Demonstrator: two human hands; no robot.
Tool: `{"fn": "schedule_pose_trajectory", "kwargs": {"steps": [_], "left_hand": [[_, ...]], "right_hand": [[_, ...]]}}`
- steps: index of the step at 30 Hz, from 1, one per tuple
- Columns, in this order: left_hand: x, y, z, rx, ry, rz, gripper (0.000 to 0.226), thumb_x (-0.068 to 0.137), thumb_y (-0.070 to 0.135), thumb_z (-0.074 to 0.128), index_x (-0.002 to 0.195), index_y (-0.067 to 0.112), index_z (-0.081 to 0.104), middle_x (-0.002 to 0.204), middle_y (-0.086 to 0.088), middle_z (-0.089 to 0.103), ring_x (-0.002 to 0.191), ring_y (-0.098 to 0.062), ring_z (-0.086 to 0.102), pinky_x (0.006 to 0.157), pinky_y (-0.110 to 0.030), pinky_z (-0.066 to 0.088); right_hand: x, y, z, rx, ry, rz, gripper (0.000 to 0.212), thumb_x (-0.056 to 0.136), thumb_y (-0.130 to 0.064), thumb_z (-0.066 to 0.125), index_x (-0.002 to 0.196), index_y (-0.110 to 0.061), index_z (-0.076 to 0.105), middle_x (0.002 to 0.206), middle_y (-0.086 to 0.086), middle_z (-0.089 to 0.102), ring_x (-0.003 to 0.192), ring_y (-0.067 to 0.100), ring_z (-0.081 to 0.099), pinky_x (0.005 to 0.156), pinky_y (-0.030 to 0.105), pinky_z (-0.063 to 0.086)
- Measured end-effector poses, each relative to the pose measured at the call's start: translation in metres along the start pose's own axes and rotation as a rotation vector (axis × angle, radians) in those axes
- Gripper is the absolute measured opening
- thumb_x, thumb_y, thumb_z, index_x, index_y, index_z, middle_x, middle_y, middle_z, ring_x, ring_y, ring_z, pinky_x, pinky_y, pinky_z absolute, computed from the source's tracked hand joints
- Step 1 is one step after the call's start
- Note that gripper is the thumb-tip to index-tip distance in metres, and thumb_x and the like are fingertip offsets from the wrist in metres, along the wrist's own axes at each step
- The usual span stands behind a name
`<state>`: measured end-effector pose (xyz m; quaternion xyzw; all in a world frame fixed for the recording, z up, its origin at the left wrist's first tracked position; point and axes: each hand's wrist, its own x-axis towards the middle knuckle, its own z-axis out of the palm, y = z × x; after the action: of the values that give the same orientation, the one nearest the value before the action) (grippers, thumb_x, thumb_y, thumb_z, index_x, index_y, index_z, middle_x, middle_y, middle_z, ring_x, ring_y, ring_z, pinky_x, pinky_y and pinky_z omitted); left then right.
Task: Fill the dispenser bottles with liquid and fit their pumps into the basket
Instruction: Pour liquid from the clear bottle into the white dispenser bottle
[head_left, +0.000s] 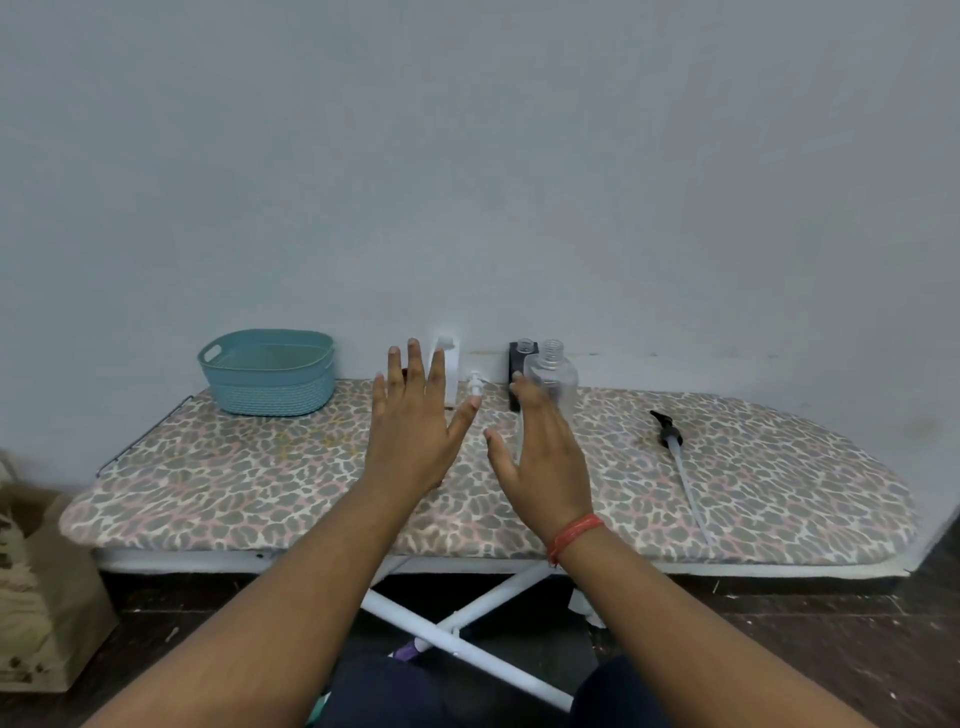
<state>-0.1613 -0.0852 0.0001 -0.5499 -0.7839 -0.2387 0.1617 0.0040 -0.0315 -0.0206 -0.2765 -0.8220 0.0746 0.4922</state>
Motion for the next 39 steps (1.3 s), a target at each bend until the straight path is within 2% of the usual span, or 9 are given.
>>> {"fn": "schedule_pose_trajectory", "kwargs": {"steps": [4, 7, 9, 11, 14, 19, 30, 35, 39], "left_hand": [[-0.008, -0.027, -0.003, -0.197, -0.026, -0.216, 0.085, 0.097, 0.069, 0.018, 0.161, 0.016, 0.002, 0.168, -0.01, -0.006, 0.154, -0.027, -0.01, 0.124, -0.049, 0.0], [-0.014, -0.039, 0.002, -0.543, -0.171, -0.397, 0.084, 0.098, 0.067, 0.029, 0.161, 0.018, 0.0, 0.169, -0.007, -0.002, 0.155, -0.024, -0.002, 0.125, -0.047, 0.006], [-0.015, -0.044, 0.007, -0.723, -0.278, -0.472, 0.08, 0.099, 0.065, 0.033, 0.161, 0.024, 0.004, 0.168, -0.004, 0.01, 0.154, -0.024, 0.015, 0.123, -0.045, 0.017], [-0.016, -0.046, 0.012, -0.796, -0.329, -0.492, 0.07, 0.101, 0.061, 0.037, 0.16, 0.029, 0.018, 0.162, -0.001, 0.032, 0.145, -0.024, 0.037, 0.118, -0.042, 0.029], [-0.014, -0.047, 0.019, -0.937, -0.33, -0.49, 0.039, 0.104, 0.049, 0.042, 0.14, 0.038, 0.048, 0.14, 0.005, 0.06, 0.117, -0.009, 0.059, 0.101, -0.031, 0.044], [-0.016, -0.051, 0.027, -1.1, -0.304, -0.471, 0.039, 0.105, 0.04, 0.047, 0.143, 0.035, 0.05, 0.134, 0.006, 0.062, 0.123, -0.013, 0.057, 0.108, -0.035, 0.043], [-0.007, -0.134, -0.012, -1.132, -0.167, -0.566, 0.032, 0.104, 0.031, 0.049, 0.135, 0.028, 0.057, 0.113, 0.014, 0.067, 0.103, 0.002, 0.06, 0.08, -0.016, 0.044], [-0.007, -0.185, -0.03, -1.082, -0.173, -0.596, 0.03, 0.105, 0.028, 0.048, 0.132, 0.024, 0.058, 0.121, 0.003, 0.069, 0.111, -0.01, 0.063, 0.093, -0.025, 0.047], [-0.015, -0.211, -0.034, -1.086, -0.199, -0.596, 0.022, 0.105, 0.031, 0.047, 0.123, 0.039, 0.058, 0.125, 0.005, 0.068, 0.114, -0.009, 0.063, 0.103, -0.034, 0.046]], "right_hand": [[0.0, -0.016, 0.032, 0.106, -0.225, 0.123, 0.059, 0.097, -0.039, 0.058, 0.148, -0.024, 0.033, 0.151, -0.005, 0.044, 0.136, 0.01, 0.044, 0.105, 0.022, 0.039], [0.005, -0.023, 0.054, 0.285, -0.36, 0.321, 0.063, 0.096, -0.039, 0.06, 0.15, -0.024, 0.032, 0.153, -0.006, 0.042, 0.134, 0.007, 0.043, 0.103, 0.014, 0.031], [0.01, -0.027, 0.066, 0.422, -0.391, 0.438, 0.058, 0.095, -0.036, 0.062, 0.146, -0.028, 0.036, 0.136, -0.017, 0.051, 0.111, -0.015, 0.05, 0.087, -0.002, 0.032], [0.013, -0.03, 0.077, 0.516, -0.394, 0.515, 0.05, 0.096, -0.033, 0.062, 0.139, -0.038, 0.038, 0.111, -0.037, 0.048, 0.09, -0.029, 0.049, 0.071, -0.006, 0.035], [0.012, -0.034, 0.09, 0.596, -0.416, 0.589, 0.045, 0.099, -0.035, 0.057, 0.138, -0.045, 0.037, 0.109, -0.037, 0.053, 0.099, -0.014, 0.056, 0.075, 0.003, 0.04], [0.002, -0.041, 0.103, 0.584, -0.406, 0.538, 0.049, 0.102, -0.027, 0.052, 0.147, -0.041, 0.036, 0.129, -0.021, 0.056, 0.108, -0.016, 0.052, 0.085, -0.001, 0.037], [0.033, -0.102, 0.171, 0.554, -0.452, 0.375, 0.048, 0.102, -0.016, 0.051, 0.148, -0.026, 0.041, 0.14, -0.005, 0.057, 0.123, 0.009, 0.054, 0.101, 0.021, 0.04], [0.035, -0.146, 0.207, 0.611, -0.428, 0.387, 0.048, 0.102, -0.014, 0.05, 0.148, -0.023, 0.041, 0.141, -0.003, 0.055, 0.125, 0.012, 0.053, 0.102, 0.022, 0.04], [0.03, -0.165, 0.224, 0.638, -0.435, 0.397, 0.049, 0.101, -0.013, 0.05, 0.148, -0.024, 0.041, 0.141, -0.002, 0.055, 0.127, 0.014, 0.053, 0.107, 0.028, 0.042]]}}
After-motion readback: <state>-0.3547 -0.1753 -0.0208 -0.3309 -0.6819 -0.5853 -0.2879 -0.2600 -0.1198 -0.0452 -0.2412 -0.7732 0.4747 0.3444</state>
